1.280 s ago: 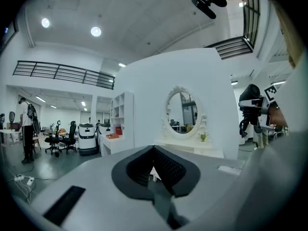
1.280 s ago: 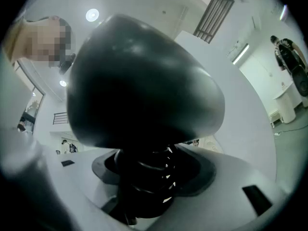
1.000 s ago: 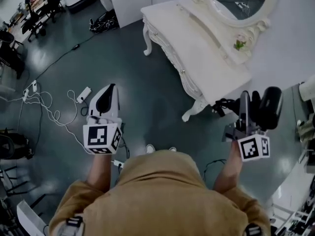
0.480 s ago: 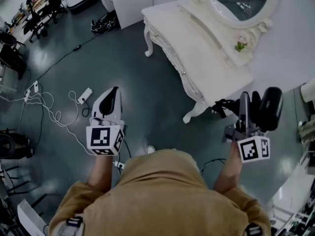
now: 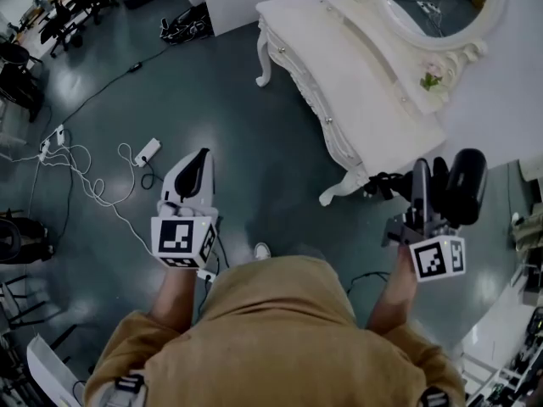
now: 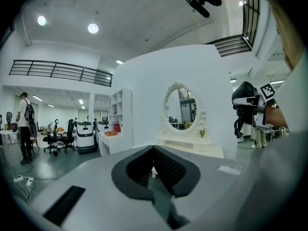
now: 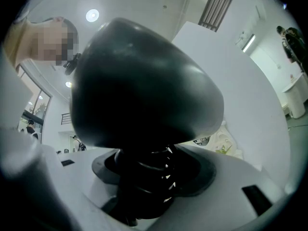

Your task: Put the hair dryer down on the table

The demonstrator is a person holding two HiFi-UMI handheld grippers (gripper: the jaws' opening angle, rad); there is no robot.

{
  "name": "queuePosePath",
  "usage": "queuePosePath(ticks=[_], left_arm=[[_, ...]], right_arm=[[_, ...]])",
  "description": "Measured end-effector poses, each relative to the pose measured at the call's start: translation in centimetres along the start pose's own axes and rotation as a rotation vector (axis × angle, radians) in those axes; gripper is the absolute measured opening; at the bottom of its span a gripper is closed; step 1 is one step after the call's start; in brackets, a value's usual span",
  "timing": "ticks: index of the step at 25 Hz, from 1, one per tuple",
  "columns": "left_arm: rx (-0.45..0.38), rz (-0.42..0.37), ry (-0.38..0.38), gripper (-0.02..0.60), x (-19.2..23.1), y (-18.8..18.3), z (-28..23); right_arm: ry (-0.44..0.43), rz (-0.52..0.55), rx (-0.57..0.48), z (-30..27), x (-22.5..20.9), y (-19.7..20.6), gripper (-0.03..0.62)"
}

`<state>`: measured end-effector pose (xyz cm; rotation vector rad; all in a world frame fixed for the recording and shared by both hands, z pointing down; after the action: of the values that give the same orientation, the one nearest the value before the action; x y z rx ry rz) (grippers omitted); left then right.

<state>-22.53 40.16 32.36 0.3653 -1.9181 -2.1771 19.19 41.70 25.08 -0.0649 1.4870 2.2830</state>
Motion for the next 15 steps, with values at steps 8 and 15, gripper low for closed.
queuePosePath(ticks=[8,15], left_arm=[[0.011,0.019,0.052,0.005,0.3,2.1,-4.8],[0.005,-0.003,0.066,0.005,-1.1,3.3,-16.6]], right_arm=[[0.031,0.002,0.068,-2.6,-1.2,3.8,0.256],[0.023,-0.029,0.090,-11.0,-8.6,7.4,0.256]])
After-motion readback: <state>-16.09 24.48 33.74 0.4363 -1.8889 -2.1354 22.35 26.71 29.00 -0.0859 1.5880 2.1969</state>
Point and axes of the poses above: the fingertips, and each gripper's own axes: z backward along the fingers, x to its left, y out of its underside, the point moved 6 cm from there along z, backward along the fingers, and after that the axes turned 14 degrees about -x, right-handed, at the moved point
